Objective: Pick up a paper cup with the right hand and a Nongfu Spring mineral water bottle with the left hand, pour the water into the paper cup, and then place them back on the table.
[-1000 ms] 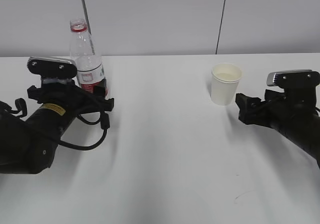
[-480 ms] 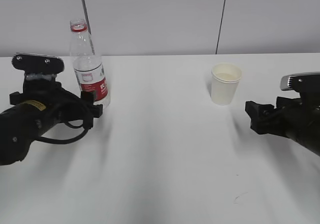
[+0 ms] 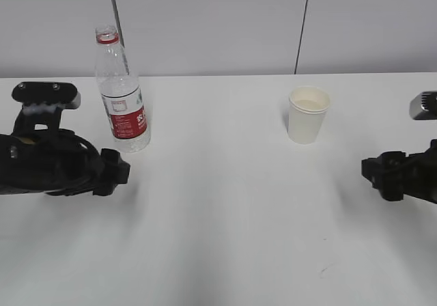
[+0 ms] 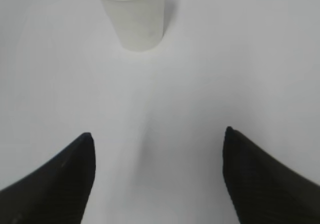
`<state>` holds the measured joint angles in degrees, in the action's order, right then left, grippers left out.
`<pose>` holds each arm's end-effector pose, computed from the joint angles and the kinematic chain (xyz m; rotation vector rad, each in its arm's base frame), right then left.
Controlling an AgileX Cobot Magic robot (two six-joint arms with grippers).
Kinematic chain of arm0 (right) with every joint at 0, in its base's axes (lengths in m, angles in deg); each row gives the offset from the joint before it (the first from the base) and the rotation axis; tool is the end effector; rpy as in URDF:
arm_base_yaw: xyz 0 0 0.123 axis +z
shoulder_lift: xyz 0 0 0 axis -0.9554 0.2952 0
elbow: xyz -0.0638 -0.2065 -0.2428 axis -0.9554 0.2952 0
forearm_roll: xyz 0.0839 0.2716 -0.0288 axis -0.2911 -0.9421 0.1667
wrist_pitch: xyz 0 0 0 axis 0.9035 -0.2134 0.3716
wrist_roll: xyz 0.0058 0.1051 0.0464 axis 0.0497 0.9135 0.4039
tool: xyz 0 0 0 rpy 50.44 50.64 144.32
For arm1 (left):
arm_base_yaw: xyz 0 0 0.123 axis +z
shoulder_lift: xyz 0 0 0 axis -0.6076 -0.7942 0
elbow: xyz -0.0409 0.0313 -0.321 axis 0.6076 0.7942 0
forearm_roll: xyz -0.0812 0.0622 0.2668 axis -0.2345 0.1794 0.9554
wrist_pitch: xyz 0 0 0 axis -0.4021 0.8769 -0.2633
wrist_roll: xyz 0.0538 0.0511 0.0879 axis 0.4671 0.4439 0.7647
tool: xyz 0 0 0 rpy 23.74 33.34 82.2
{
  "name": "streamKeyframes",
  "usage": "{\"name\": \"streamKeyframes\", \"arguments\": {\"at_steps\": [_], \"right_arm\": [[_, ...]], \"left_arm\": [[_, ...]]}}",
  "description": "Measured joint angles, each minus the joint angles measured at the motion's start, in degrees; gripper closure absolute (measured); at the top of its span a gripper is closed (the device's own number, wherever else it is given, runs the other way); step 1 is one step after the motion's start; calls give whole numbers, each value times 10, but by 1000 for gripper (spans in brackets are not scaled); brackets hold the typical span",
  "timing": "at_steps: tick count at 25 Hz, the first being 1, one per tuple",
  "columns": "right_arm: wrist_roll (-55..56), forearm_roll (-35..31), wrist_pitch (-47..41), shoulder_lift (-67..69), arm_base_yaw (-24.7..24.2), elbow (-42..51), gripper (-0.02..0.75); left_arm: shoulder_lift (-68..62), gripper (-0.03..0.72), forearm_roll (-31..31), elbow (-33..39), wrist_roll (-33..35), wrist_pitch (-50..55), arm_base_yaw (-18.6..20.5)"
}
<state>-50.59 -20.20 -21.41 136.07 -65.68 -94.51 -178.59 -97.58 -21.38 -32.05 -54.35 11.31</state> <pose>0.2710 0.0350 0.1693 -0.0692 2.2082 0.1159 0.2966 -0.1342 0.1610 0.2694 2.3080 -0.2243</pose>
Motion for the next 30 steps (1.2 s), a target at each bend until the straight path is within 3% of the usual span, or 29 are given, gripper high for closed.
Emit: {"name": "streamKeyframes", "arguments": {"at_steps": [6, 10, 20, 24, 30], "right_arm": [[20, -8, -249, -89, 0, -64, 147], [21, -32, -416, -101, 0, -135, 147], [22, -56, -760, -102, 0, -268, 147], [22, -57, -835, -102, 0, -278, 147], [21, -57, -845, -102, 0, -278, 147]], "left_arm": [[50, 152, 3, -2, 1, 210, 71], [68, 151, 35, -41, -6, 362, 107], [70, 151, 356, -172, -303, 681, 112], [70, 151, 397, -190, -337, 749, 113], [70, 150, 398, -190, -344, 778, 113]]}}
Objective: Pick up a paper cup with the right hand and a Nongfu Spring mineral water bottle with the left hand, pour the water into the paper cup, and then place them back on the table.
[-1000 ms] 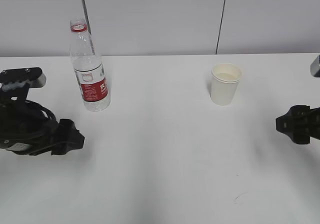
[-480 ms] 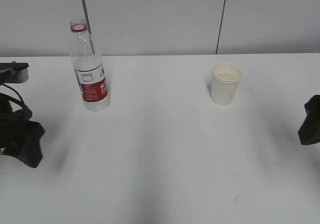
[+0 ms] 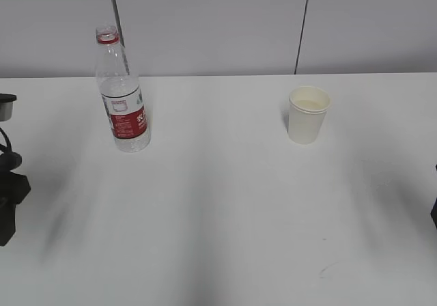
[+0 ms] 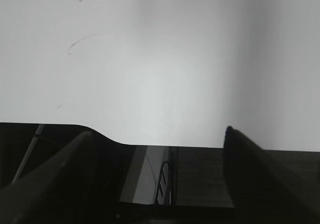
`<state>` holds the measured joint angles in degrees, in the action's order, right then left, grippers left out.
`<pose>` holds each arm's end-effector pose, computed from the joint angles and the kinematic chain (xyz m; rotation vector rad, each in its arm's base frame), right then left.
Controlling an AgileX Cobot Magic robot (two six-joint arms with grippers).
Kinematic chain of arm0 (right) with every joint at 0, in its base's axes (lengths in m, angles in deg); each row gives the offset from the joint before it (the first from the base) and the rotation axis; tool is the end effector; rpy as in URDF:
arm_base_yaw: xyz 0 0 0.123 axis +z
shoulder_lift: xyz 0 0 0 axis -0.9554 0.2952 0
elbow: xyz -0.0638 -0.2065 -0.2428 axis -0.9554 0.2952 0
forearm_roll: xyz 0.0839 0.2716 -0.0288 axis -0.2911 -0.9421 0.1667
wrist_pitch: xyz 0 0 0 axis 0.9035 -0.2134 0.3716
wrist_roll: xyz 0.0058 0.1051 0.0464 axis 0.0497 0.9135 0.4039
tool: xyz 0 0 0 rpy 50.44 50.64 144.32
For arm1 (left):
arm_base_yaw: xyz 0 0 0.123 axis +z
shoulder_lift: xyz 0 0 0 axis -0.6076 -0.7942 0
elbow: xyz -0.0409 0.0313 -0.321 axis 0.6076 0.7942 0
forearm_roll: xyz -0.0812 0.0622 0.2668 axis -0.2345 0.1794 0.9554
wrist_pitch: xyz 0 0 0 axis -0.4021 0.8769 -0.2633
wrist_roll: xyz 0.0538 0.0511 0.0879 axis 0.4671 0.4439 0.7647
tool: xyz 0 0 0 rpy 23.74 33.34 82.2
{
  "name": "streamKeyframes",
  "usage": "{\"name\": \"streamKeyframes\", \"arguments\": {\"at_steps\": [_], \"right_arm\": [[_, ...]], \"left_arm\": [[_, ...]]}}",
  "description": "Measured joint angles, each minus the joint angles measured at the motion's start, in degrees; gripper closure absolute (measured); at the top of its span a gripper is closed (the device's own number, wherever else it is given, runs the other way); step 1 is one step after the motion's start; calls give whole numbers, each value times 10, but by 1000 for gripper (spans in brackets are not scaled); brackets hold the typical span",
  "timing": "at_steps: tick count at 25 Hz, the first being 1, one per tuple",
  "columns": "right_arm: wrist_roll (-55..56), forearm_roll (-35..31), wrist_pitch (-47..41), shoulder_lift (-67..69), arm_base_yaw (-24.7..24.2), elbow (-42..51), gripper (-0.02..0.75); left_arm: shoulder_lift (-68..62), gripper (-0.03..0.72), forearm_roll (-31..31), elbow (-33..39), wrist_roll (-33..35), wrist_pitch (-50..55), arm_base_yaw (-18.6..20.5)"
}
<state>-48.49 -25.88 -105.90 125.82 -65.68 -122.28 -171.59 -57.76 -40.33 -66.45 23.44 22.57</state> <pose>0.2231 0.0350 0.2801 0.0451 3.0244 0.1183 0.2597 -0.0584 0.2346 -0.1637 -3.1013 -0.1492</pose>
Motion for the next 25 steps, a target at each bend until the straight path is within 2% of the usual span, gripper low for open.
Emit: {"name": "streamKeyframes", "arguments": {"at_steps": [11, 17, 25], "right_arm": [[-6, -2, 0, -11, 0, 0, 147], [-12, -4, -2, -84, 0, 0, 147], [-66, -4, -10, -236, 0, 19, 147]], "left_arm": [[29, 150, -3, 0, -2, 4, 0], [153, 166, -3, 0, -2, 9, 0], [337, 174, 30, 0, -2, 24, 0]]}}
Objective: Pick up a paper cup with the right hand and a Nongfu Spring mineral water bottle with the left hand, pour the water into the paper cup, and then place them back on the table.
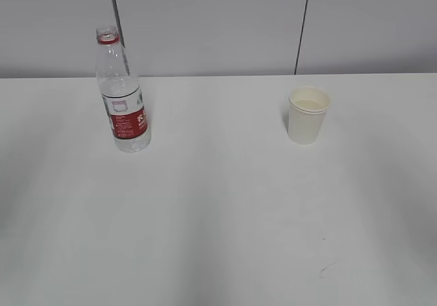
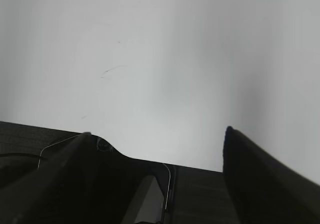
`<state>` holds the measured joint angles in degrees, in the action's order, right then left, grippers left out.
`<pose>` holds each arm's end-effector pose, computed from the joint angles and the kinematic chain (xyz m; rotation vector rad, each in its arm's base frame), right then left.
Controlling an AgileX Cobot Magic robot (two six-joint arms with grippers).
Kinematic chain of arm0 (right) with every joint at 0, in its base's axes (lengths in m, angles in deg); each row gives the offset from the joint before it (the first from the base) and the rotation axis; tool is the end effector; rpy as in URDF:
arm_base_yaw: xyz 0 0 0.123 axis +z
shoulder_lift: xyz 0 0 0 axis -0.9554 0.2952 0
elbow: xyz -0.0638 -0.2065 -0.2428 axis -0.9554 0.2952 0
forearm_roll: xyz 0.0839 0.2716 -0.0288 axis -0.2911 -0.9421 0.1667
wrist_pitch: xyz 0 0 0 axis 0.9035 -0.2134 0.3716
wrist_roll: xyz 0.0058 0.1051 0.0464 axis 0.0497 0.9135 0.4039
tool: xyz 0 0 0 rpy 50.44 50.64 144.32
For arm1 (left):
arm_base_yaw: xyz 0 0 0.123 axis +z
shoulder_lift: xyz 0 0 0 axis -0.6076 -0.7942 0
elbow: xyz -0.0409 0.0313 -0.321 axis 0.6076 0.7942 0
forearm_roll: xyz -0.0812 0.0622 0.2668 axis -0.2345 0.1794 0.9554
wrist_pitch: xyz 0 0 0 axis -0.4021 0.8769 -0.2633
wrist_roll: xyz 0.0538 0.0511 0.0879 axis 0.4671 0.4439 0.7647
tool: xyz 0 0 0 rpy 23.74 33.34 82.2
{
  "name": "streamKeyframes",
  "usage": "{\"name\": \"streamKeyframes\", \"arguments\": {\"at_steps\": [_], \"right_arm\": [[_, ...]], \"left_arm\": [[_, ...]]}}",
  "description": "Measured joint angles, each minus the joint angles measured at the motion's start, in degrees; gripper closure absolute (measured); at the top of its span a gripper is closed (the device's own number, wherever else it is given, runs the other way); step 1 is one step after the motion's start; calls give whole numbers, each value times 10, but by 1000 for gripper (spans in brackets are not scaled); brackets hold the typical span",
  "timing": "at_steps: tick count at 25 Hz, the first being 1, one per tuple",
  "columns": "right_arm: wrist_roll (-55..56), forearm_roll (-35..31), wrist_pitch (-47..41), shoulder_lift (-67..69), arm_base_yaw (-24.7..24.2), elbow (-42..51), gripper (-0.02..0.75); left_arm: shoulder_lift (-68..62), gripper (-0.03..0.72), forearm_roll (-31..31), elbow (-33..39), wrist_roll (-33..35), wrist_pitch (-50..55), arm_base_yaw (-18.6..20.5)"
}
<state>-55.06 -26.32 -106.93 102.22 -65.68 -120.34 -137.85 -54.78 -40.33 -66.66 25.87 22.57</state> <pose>0.1389 0.0254 0.3451 -0.1285 2.6576 0.1472 0.1538 -0.0243 0.3618 0.1020 2.6264 0.0435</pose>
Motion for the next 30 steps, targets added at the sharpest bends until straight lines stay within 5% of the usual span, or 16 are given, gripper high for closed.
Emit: {"name": "streamKeyframes", "arguments": {"at_steps": [16, 30], "right_arm": [[-43, -1, -7, -300, 0, 125, 147], [-90, -2, 14, -437, 0, 200, 147]], "left_arm": [[312, 189, 12, 165, 3, -46, 0], [513, 197, 13, 228, 18, -9, 0]]}}
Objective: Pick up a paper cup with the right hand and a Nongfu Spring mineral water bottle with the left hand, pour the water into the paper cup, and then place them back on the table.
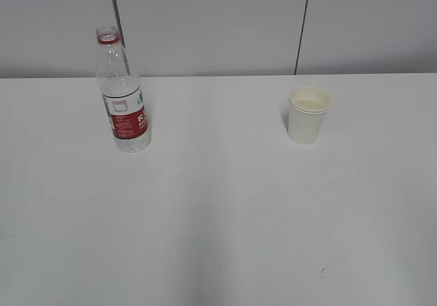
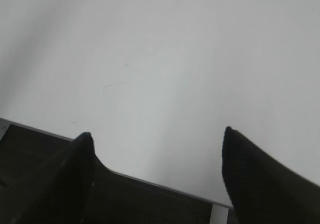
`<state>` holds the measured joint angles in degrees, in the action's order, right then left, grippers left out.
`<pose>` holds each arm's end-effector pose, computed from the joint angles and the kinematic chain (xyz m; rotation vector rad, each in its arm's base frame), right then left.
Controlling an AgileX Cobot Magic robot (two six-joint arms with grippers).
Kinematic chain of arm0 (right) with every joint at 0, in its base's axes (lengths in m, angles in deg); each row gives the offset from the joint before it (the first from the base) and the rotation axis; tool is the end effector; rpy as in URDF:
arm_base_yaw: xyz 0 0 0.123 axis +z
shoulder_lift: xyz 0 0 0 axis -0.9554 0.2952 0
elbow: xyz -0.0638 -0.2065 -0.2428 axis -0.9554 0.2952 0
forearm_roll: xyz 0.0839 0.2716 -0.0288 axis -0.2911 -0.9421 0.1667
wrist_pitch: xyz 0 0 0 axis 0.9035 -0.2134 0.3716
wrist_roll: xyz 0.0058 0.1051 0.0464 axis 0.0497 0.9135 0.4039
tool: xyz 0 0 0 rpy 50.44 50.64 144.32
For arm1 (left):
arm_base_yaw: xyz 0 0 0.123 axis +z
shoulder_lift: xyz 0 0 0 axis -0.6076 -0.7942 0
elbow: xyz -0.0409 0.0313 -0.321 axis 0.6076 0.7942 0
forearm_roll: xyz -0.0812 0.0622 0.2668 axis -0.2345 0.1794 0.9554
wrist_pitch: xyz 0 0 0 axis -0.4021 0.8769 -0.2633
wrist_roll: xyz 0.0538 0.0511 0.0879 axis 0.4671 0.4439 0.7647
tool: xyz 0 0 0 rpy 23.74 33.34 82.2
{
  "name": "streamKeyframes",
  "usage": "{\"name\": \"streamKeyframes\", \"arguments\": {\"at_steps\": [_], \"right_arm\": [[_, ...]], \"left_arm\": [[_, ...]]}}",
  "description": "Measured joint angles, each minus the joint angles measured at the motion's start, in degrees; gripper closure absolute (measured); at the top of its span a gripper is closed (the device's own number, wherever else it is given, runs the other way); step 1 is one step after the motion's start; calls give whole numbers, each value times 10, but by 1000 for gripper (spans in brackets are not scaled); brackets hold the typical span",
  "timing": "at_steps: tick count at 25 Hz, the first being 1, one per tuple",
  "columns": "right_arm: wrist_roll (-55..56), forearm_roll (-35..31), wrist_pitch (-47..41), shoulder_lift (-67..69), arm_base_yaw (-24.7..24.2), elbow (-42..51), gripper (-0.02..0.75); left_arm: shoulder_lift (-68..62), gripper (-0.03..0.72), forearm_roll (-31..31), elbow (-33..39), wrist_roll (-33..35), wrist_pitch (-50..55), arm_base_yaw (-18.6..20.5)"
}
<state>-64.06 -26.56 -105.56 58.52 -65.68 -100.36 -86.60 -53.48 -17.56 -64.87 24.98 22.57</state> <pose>0.0014 0.0085 0.2794 -0.2979 2.1982 0.0889 -0.0096 0.0214 0.2859 0.0700 2.1224 -0.0470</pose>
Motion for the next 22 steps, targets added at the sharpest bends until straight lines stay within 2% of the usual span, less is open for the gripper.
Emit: {"name": "streamKeyframes", "arguments": {"at_steps": [7, 14, 22], "right_arm": [[-1, 0, 29, -6, 0, 16, 147], [-1, 0, 30, -6, 0, 16, 147], [-1, 11, 31, -14, 0, 16, 147]], "left_arm": [[1, 197, -2, 28, 19, -58, 0], [1, 197, -32, 30, 27, -63, 0], [1, 197, -36, 30, 28, -63, 5]]}}
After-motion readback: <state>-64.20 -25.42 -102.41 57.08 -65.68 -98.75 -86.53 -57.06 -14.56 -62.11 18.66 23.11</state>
